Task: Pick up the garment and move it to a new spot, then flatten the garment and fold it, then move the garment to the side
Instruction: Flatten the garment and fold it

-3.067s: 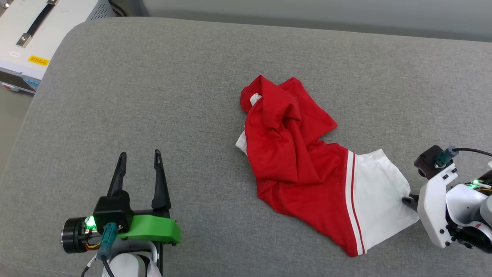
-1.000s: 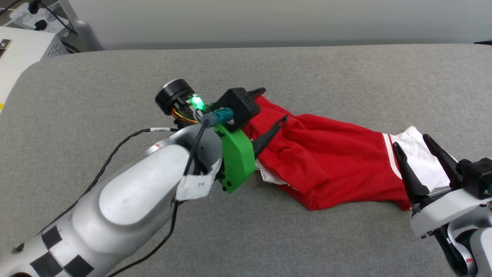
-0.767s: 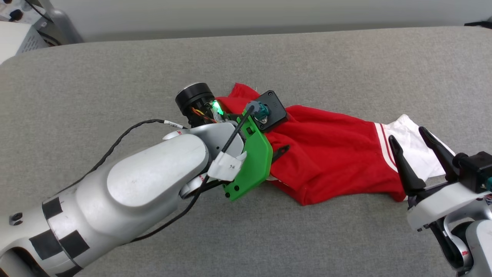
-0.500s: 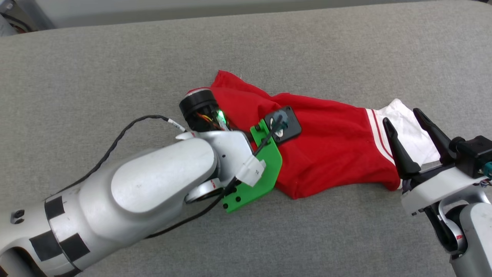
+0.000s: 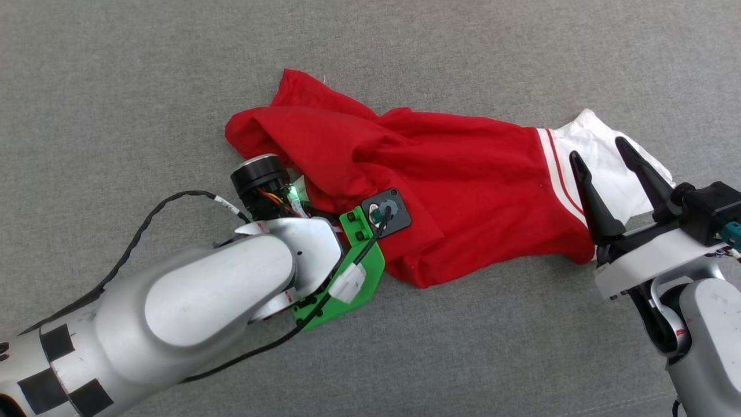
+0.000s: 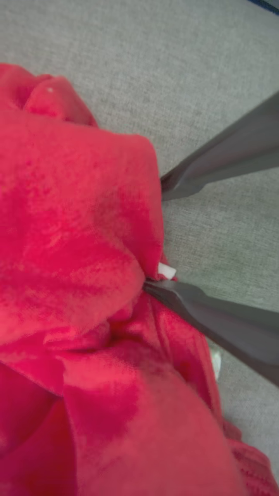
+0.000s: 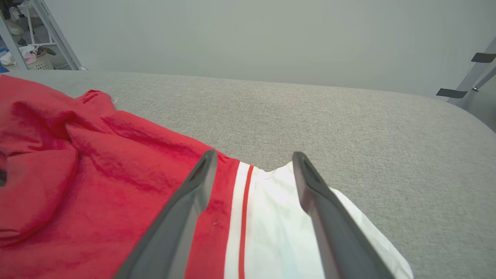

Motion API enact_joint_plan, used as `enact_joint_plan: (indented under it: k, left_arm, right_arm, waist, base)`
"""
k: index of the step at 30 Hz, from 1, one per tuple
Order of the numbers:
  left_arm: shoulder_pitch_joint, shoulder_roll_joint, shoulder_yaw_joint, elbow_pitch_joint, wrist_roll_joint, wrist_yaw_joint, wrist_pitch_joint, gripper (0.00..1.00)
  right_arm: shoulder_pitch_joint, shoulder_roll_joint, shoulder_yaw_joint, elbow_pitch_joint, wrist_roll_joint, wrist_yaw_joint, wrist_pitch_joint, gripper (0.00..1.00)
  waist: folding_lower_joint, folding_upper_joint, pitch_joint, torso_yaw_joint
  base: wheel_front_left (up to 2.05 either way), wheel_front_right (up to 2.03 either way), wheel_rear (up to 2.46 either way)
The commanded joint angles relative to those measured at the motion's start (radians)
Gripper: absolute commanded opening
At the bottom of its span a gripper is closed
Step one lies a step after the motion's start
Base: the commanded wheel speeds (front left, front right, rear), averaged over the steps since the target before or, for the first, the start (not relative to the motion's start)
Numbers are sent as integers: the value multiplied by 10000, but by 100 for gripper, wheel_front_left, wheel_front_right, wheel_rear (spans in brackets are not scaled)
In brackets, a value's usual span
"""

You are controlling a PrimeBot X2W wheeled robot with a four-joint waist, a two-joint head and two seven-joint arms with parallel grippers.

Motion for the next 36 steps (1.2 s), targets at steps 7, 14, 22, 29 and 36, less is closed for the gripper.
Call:
enact_joint_plan:
  k: [7, 14, 22, 29, 36]
  left_arm:
    - [386, 150, -90, 681, -80, -15, 182, 15]
    - [30, 250, -90, 495, -195, -15, -1025, 0]
    - [151, 1141, -89, 69, -466, -15, -3376, 0]
    - [1339, 2010, -1, 63, -608, 564, -4631, 0]
    - [3098, 1882, -33, 1053, -1046, 1122, -5339, 0]
  right_arm:
    - [-517, 155, 348, 316, 126, -6, -232, 100]
    - [-316, 102, 248, 719, 172, -6, -380, 100]
    - [307, -10, -60, 868, 214, -6, -426, 100]
    - [801, -28, -384, 793, 175, -6, -295, 100]
    - [1039, -35, -475, 720, 133, -6, -86, 100]
  waist:
    - [0, 0, 415, -142]
    - [0, 0, -88, 255]
    - [0, 0, -1154, 1010]
    - [0, 0, -1538, 1507]
    - [0, 0, -1667, 1582]
  base:
    - [0, 0, 0]
    - [0, 0, 0]
    - [0, 0, 0]
    - [0, 0, 0]
    - [0, 0, 0]
